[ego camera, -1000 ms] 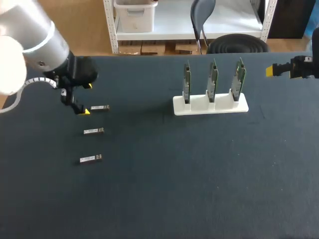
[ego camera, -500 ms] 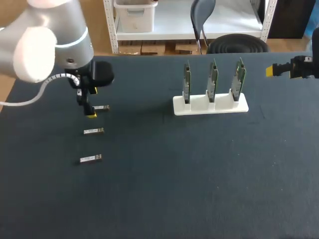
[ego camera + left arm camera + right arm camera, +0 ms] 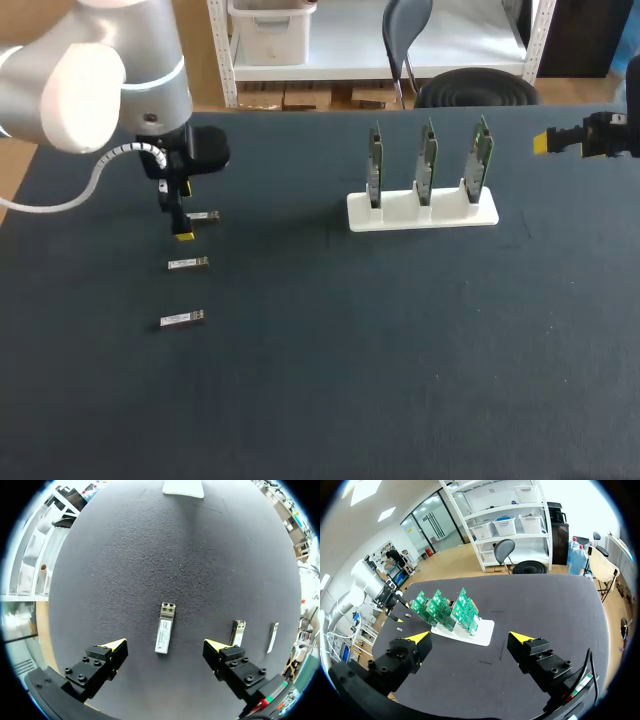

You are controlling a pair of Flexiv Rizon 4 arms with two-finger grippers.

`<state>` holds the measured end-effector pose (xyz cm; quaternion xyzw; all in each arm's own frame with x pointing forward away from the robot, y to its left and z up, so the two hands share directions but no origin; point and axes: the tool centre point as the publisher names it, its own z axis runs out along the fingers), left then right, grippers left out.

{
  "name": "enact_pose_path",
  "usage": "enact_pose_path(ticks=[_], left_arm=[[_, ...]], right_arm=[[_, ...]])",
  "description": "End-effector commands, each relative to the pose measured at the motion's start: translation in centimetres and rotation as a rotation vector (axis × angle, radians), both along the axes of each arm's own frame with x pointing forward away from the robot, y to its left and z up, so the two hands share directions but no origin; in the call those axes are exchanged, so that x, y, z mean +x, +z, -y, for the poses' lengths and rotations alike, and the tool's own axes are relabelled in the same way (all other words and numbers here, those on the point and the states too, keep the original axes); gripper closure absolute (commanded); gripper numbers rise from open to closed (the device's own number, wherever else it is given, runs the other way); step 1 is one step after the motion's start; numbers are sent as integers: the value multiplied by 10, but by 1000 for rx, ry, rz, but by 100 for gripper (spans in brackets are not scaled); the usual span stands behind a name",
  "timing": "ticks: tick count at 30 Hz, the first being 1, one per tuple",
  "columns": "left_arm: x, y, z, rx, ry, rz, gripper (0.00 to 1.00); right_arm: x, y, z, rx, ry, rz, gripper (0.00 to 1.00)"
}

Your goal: Pick up the optical module with the left hand, and insert it into the network port with the right hand.

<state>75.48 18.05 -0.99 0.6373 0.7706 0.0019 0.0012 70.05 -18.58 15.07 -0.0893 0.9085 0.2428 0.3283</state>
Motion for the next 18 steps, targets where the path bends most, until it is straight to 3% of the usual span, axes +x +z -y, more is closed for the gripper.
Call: enact_pose_path(ticks=[1,18], left_arm=[[9,-3,-2,-8,-1,-24,0],[2,-12,-2,-36,-11,-22,0]], right_arm=[[-1,0,-1,-1,-3,1,0],[-1,0,-1,-1,-3,1,0]])
